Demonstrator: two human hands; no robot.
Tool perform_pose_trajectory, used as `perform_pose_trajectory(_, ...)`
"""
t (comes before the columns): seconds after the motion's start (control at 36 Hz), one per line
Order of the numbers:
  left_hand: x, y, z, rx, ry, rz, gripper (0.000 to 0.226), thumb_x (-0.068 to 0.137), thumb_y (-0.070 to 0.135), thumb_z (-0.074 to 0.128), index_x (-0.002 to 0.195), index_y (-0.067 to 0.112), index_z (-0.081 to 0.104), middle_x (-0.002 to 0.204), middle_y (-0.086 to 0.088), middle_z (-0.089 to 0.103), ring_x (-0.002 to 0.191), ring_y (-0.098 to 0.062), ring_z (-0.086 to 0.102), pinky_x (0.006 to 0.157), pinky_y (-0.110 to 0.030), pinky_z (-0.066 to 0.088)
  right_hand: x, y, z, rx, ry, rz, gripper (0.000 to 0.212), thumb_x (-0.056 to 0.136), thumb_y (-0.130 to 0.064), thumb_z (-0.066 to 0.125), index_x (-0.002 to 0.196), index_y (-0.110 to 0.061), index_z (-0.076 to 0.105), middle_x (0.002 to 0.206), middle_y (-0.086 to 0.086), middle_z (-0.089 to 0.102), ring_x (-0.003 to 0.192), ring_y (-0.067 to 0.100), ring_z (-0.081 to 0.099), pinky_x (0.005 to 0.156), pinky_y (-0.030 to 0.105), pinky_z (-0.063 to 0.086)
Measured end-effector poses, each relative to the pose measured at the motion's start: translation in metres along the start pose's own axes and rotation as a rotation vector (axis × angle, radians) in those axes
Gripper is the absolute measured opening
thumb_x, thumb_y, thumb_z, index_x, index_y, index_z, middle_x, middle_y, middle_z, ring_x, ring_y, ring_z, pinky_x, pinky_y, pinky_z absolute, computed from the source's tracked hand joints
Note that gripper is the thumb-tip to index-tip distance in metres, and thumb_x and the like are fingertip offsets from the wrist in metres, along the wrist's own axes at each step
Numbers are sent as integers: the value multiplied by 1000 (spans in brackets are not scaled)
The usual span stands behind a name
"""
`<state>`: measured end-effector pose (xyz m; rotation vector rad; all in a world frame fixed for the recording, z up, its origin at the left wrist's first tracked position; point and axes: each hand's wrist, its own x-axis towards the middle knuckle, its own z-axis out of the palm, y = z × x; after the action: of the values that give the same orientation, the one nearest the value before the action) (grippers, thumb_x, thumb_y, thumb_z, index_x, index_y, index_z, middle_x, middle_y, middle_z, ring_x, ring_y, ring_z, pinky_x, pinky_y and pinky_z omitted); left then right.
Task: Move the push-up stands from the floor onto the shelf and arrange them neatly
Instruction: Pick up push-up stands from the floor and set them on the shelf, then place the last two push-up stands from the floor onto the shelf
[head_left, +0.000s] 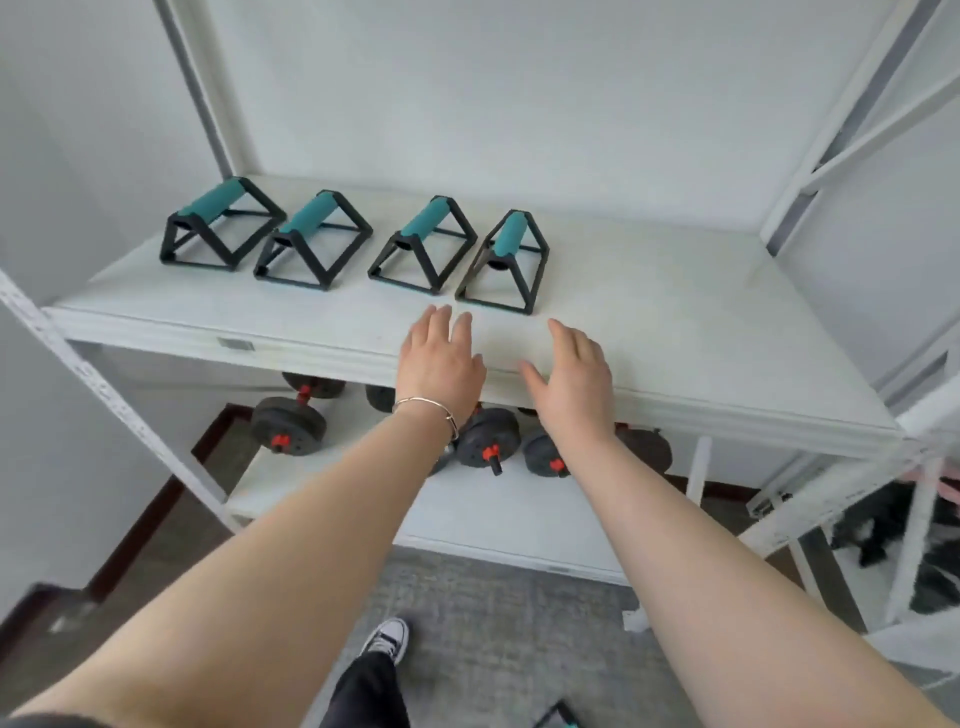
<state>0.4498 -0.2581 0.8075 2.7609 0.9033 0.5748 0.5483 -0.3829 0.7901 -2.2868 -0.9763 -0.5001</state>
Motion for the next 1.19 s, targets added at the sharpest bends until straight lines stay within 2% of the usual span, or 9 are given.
perform_pose_trajectory(0.08, -45, 14, 3, 11, -20, -33, 54, 94, 27, 48, 144, 12, 33, 153, -12, 29, 144, -30, 20, 117, -41, 21, -43, 14, -12, 4, -49, -21, 54, 86, -31, 67, 131, -5, 53, 121, 13, 62, 111, 32, 57, 92, 41, 48)
perform_pose_trajectory(0.28, -128, 28, 32, 36, -142, -90, 55, 94, 30, 47, 144, 12, 33, 151, -10, 33, 142, -29, 23, 115, -41, 25, -129, 44, -25, 51, -113, 60, 54, 86, -32, 66, 132, -6, 53, 123, 11, 61, 115, 31, 55, 95, 42, 48)
perform_pose_trajectory(0.53, -230, 10, 114, 86, -397, -125, 56, 94, 33, 48, 143, 12, 30, 150, -11, 32, 139, -30, 27, 111, -42, 33, -249, 77, 12, 24, -320, 215, 55, 88, -35, 65, 133, -8, 49, 125, 11, 60, 113, 29, 55, 91, 40, 50)
perform_pose_trajectory(0.64, -275, -14, 175, 65, -489, -143, 53, 94, 36, 46, 140, 12, 35, 144, -11, 38, 135, -29, 34, 109, -41, 36, -320, 98, 50, 7, -408, 316, 57, 88, -34, 65, 134, -6, 50, 123, 13, 60, 111, 32, 56, 92, 42, 48)
perform_pose_trajectory(0.75, -333, -46, 247, 52, -646, -183, 56, 94, 40, 48, 140, 12, 34, 145, -9, 38, 133, -28, 35, 106, -40, 37, -396, 127, 98, -29, -540, 498, 59, 88, -37, 65, 134, -5, 50, 127, 16, 59, 114, 33, 54, 92, 43, 49)
perform_pose_trajectory(0.86, -389, -82, 321, 53, -783, -226, 63, 92, 42, 51, 144, 13, 30, 145, -7, 38, 131, -28, 37, 105, -42, 39, -468, 159, 151, -63, -590, 638, 56, 84, -33, 70, 128, -2, 56, 121, 19, 62, 109, 36, 57, 88, 43, 47)
perform_pose_trajectory(0.97, -434, -117, 389, 81, -877, -236, 67, 91, 41, 55, 145, 13, 28, 145, -8, 36, 131, -30, 37, 106, -45, 39, -531, 190, 204, -102, -668, 780, 54, 85, -36, 68, 127, -4, 54, 124, 17, 59, 110, 36, 54, 87, 42, 46)
perform_pose_trajectory(1.08, -471, -151, 461, 89, -955, -268, 71, 89, 43, 59, 145, 14, 28, 146, -9, 37, 132, -32, 37, 108, -45, 37, -585, 223, 259, -106, -743, 906, 57, 87, -43, 64, 130, -7, 50, 122, 17, 59, 108, 36, 57, 83, 47, 52)
perform_pose_trajectory(1.19, -502, -175, 529, 94, -1026, -266, 65, 90, 39, 59, 144, 14, 31, 143, -11, 40, 131, -32, 37, 107, -47, 38, -633, 255, 313, -102, -773, 976, 61, 89, -45, 61, 133, -4, 47, 124, 17, 59, 112, 33, 55, 82, 36, 44)
